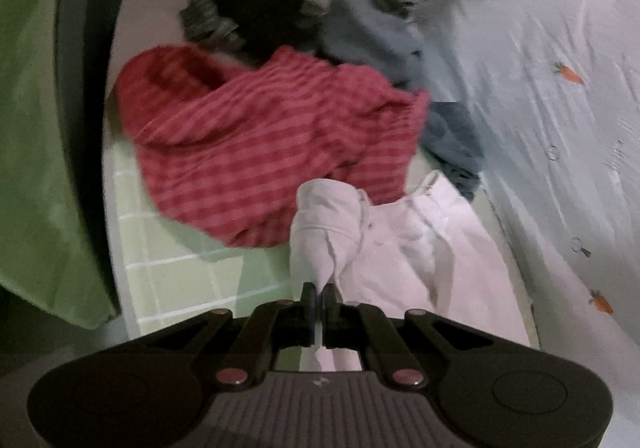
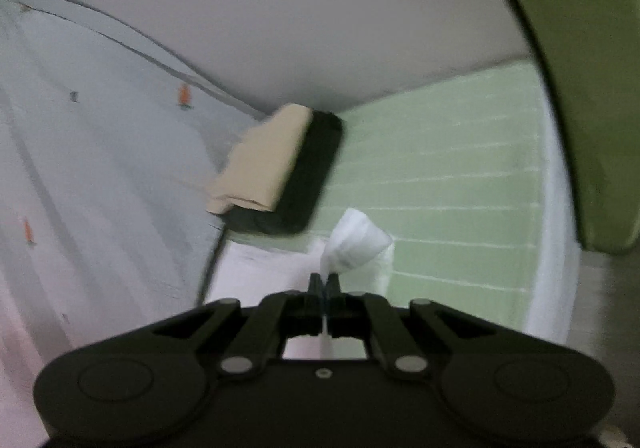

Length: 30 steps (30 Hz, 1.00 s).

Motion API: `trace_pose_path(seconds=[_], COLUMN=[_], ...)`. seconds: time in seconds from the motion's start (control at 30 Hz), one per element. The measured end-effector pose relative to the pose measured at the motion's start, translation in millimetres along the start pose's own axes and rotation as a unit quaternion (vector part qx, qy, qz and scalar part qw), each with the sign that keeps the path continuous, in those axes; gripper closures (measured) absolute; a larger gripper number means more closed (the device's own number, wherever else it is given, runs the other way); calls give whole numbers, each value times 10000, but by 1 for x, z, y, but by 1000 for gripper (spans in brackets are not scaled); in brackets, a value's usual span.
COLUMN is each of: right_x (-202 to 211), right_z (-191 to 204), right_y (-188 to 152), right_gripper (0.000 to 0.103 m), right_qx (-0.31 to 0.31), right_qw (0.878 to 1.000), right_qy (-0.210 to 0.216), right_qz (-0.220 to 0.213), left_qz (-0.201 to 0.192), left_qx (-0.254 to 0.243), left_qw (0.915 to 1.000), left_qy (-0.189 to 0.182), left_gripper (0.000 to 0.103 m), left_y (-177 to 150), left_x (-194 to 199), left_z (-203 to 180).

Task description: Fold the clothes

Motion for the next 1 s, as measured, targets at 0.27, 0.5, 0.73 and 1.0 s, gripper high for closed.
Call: trace_pose_path(seconds=[0.27,0.5,0.73,1.0], right_x=[-31,-78,-197,-390], right_z=[54,109,189,267], right_y=[4,49,73,51], right_gripper=[102,101,101,47], right_qx=[281,575,858,2692], right_qw=[9990,9970,9934,9601], right_qy=[346,516,736,88], right_qz=[33,-42,195,755], left_qz=[-307,-556,-651,-92], left_qx=[-85,-112,96,-749], left_qw=[9994,9977,9971,9968], left_qy=[-129,-360,-375,273], left_gripper=[101,101,101,78], left_y=[8,28,60,85], left_x=[5,-6,-51,-155], left_z=[-39,-96,-180,-316])
Point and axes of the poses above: each gripper's, at about its wrist camera, not at the fingertips, and x roughly against the way its jaws point, z to its left, y to its top, the point moved 7 cm from there along -x, roughly the way its jaws point, and after that the axes turned 7 degrees about y, right-handed, at the moved point
